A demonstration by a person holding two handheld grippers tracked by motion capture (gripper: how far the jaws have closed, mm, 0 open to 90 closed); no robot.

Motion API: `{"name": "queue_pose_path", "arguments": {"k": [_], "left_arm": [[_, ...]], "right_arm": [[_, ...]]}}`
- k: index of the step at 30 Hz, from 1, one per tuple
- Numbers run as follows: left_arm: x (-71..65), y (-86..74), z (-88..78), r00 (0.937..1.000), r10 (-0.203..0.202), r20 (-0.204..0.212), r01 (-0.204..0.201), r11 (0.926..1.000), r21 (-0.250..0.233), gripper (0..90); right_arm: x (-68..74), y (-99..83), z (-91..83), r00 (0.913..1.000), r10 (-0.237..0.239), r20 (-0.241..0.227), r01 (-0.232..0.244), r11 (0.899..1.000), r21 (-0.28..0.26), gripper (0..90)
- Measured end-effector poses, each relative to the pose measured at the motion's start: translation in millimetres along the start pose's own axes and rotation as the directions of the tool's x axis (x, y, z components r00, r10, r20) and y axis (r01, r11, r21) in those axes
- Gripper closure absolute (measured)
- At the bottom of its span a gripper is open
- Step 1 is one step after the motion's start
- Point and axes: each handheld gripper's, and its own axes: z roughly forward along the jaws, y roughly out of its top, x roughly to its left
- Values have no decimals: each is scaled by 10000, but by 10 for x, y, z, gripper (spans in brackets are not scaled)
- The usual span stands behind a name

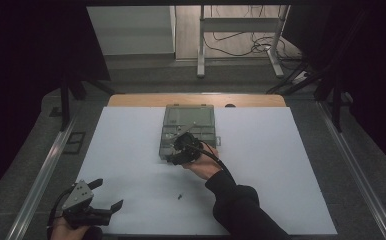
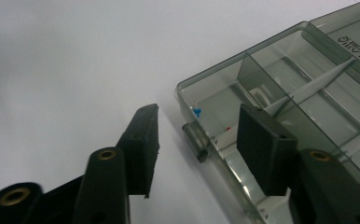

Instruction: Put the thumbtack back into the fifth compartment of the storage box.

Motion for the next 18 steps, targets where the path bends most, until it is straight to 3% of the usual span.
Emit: {"name": "queue_pose_path", "arguments": {"k": [11,18], "left_arm": [[2,2,1,10000,-21,19,21,10000,34,22],[1,2,3,10000,-26,-4,26,10000,21,22]], "right_arm": [[149,-196,-128,9981,-417,-446,438,9979,469,279],[269,-316,-177,9962,-631,-594,672,9953,690,232]]}}
